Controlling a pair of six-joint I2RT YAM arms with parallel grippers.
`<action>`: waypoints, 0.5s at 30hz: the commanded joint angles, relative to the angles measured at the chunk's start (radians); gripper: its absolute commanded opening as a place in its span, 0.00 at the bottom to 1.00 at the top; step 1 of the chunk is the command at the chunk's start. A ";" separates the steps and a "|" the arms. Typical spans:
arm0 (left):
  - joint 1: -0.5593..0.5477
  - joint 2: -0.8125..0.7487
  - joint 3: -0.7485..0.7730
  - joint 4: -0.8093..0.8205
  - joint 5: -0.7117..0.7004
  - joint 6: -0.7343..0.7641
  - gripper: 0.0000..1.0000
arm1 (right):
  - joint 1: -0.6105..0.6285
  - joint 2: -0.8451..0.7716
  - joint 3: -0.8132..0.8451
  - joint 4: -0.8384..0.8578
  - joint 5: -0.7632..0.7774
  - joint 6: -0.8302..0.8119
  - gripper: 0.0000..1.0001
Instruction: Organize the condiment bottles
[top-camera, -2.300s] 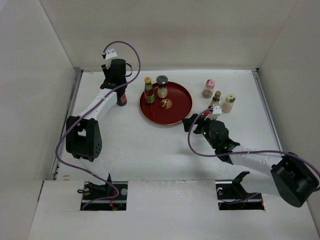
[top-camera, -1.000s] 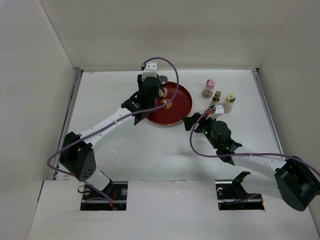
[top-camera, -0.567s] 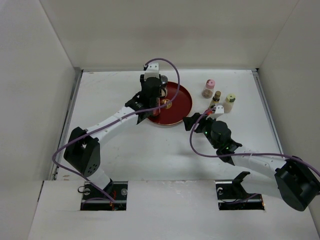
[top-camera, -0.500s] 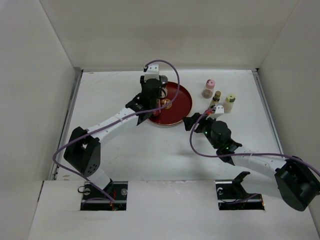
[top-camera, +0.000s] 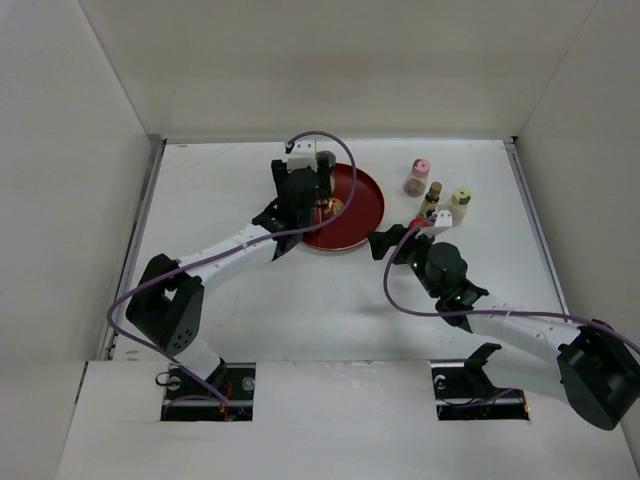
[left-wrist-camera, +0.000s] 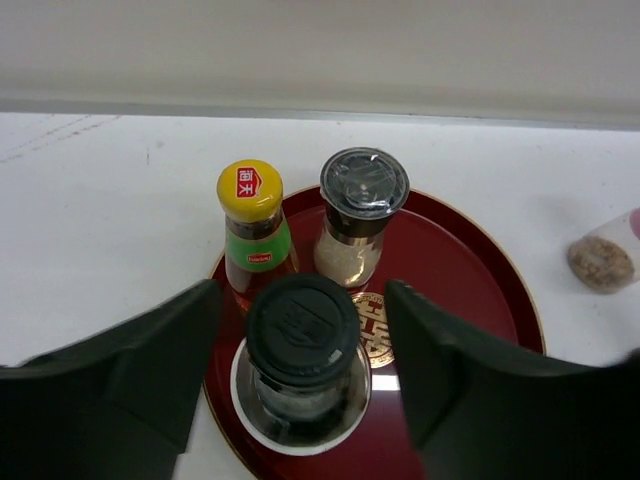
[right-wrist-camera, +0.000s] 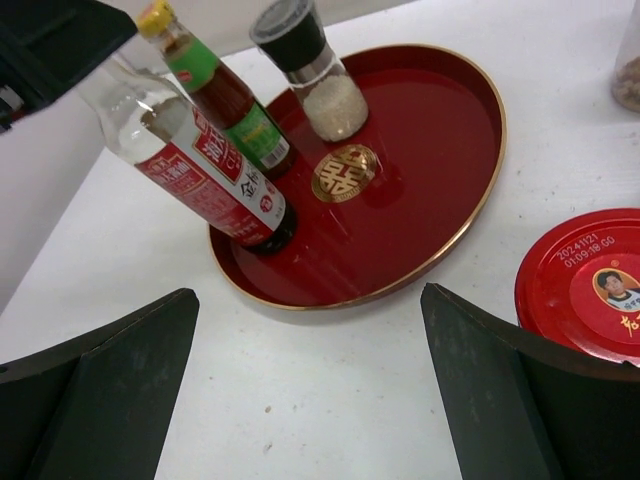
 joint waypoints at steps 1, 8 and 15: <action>-0.014 -0.094 -0.031 0.102 -0.014 0.000 0.71 | 0.017 -0.047 0.025 0.019 -0.018 0.004 0.99; -0.039 -0.206 -0.080 0.127 -0.031 -0.003 0.92 | 0.062 -0.112 0.084 -0.087 -0.043 -0.014 0.46; -0.095 -0.431 -0.280 0.224 -0.085 -0.020 0.92 | 0.075 -0.269 0.162 -0.363 0.076 -0.039 0.58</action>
